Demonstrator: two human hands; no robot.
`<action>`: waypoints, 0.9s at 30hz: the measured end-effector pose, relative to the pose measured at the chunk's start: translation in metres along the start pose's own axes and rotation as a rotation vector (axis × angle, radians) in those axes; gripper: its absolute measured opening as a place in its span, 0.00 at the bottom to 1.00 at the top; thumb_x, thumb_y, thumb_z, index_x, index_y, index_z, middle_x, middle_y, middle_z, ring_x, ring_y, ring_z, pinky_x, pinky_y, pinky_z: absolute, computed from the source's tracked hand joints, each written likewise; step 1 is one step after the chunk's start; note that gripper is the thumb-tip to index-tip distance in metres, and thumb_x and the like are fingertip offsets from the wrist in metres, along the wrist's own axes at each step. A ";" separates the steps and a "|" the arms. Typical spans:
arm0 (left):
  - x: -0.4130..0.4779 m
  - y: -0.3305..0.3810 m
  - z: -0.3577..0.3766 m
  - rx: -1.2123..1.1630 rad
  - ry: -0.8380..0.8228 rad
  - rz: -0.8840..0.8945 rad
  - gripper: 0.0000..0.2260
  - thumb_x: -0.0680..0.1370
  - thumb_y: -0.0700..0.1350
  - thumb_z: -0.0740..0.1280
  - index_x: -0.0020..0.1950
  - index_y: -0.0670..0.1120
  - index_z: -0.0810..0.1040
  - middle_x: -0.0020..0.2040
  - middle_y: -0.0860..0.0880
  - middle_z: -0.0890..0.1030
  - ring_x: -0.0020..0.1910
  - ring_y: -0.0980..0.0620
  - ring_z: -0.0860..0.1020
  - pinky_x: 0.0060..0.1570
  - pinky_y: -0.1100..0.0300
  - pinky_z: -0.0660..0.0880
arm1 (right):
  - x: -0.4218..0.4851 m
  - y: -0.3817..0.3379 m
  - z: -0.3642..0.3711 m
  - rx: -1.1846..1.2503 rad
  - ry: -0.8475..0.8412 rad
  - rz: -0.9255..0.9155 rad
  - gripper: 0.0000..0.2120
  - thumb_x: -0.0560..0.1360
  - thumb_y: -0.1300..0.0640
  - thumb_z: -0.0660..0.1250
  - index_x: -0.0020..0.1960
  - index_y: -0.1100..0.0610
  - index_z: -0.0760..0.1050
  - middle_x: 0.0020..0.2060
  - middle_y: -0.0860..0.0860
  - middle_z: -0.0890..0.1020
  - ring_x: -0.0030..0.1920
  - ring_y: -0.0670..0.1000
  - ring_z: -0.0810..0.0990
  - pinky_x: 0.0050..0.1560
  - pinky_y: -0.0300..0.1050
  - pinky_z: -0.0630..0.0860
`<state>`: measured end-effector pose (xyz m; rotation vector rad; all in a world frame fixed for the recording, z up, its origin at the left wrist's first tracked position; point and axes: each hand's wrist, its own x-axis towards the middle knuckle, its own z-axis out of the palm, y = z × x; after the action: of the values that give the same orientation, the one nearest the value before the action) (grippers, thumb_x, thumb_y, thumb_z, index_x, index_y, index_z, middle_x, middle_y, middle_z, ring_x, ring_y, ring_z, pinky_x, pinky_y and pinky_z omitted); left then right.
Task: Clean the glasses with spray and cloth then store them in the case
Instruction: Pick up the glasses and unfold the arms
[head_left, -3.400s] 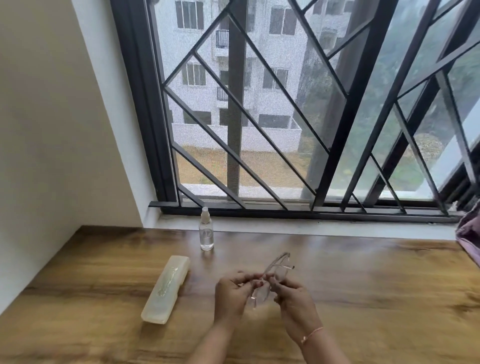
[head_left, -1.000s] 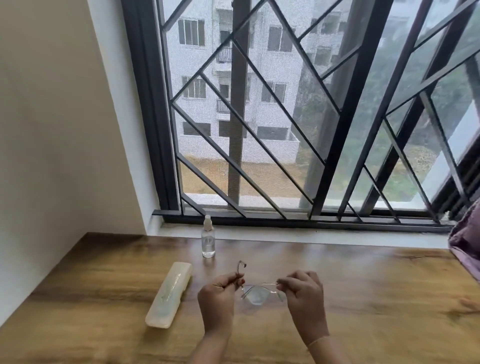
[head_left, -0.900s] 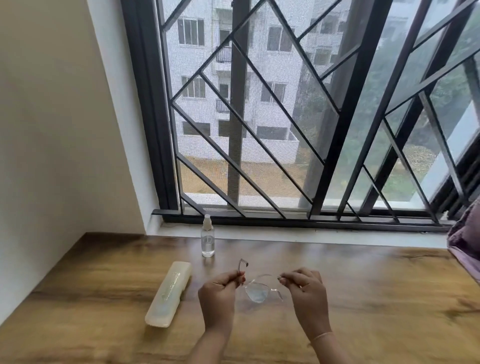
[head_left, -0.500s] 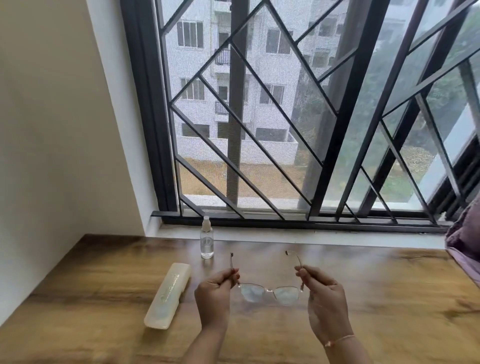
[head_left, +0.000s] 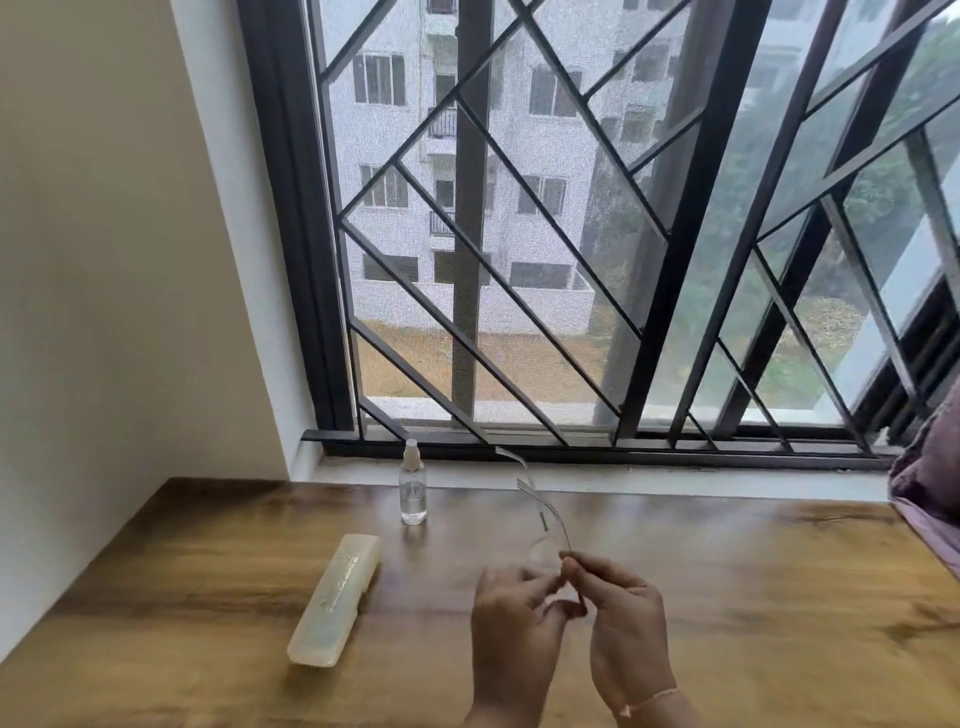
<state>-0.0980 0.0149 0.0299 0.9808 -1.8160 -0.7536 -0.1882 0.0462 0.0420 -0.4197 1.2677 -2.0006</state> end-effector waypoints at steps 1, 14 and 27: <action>0.000 0.000 0.002 0.032 -0.003 0.019 0.10 0.60 0.44 0.77 0.39 0.52 0.84 0.34 0.58 0.78 0.41 0.58 0.70 0.40 0.64 0.69 | -0.002 0.001 0.002 0.008 0.004 0.017 0.05 0.58 0.69 0.70 0.31 0.63 0.83 0.28 0.55 0.84 0.29 0.46 0.81 0.25 0.32 0.73; 0.018 0.000 -0.019 -0.217 -0.123 -0.236 0.18 0.63 0.34 0.74 0.28 0.59 0.82 0.26 0.60 0.81 0.32 0.66 0.78 0.34 0.73 0.71 | 0.017 -0.003 -0.012 -0.064 0.161 -0.087 0.05 0.70 0.59 0.70 0.44 0.55 0.84 0.42 0.45 0.85 0.42 0.39 0.79 0.47 0.40 0.71; 0.033 -0.047 -0.043 -0.621 -0.335 -0.635 0.14 0.69 0.29 0.69 0.28 0.43 0.83 0.28 0.47 0.82 0.31 0.51 0.77 0.38 0.61 0.73 | 0.058 0.010 -0.044 -0.472 -0.008 0.115 0.14 0.73 0.63 0.69 0.57 0.67 0.77 0.51 0.56 0.81 0.52 0.49 0.78 0.56 0.42 0.70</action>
<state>-0.0537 -0.0404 0.0231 1.0382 -1.3608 -1.8340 -0.2506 0.0305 0.0070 -0.5605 1.7204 -1.5932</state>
